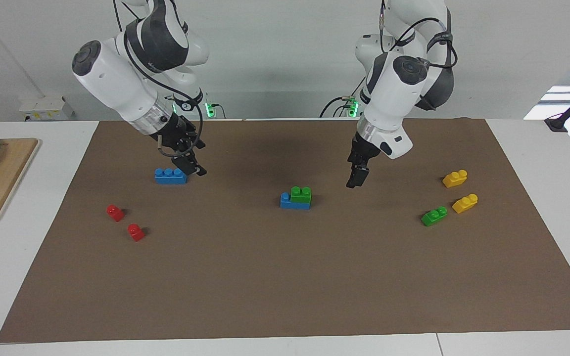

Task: Remove green block with left arm and hold with right
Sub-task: 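Move the left gripper toward the green-blue brick while the right gripper follows, then grasp the green brick with the left gripper while the right gripper reaches the blue brick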

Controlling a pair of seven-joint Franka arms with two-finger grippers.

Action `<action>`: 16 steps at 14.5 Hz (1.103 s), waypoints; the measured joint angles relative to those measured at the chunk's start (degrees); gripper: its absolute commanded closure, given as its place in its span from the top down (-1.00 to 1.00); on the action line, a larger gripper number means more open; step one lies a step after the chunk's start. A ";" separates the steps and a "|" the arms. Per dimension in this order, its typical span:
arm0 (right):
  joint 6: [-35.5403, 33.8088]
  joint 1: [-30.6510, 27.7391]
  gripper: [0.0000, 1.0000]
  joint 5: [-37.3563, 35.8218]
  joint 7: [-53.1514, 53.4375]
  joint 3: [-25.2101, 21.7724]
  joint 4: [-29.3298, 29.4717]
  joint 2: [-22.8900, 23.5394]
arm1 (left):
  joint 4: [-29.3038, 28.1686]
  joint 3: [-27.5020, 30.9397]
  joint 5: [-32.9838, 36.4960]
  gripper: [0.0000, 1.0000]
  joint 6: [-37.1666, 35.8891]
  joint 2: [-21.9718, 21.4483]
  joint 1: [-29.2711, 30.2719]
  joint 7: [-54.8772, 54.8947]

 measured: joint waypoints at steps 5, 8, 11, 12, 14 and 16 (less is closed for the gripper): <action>5.11 3.97 1.00 2.54 2.16 0.07 -0.05 4.96 | -0.06 0.03 0.04 1.00 2.89 2.88 -3.98 -8.09; 9.44 7.20 1.00 2.84 5.92 0.11 -0.01 7.98 | -0.06 0.08 0.05 1.00 3.67 4.65 -5.82 -10.91; 12.78 9.13 1.00 2.91 7.06 0.14 0.00 10.44 | 0.02 0.11 0.06 1.00 4.16 6.16 -7.73 -15.14; 14.01 9.93 1.00 2.93 7.18 0.16 -0.04 11.21 | 0.18 0.10 0.16 1.00 4.31 7.00 -8.66 -17.00; 16.99 11.70 1.00 2.94 8.59 0.16 -0.14 12.32 | 1.42 0.13 0.93 1.00 4.57 9.29 -9.87 -19.39; 18.31 12.85 1.00 2.94 9.31 0.18 -0.28 12.93 | 2.00 0.09 1.20 1.00 4.60 11.01 -10.78 -20.19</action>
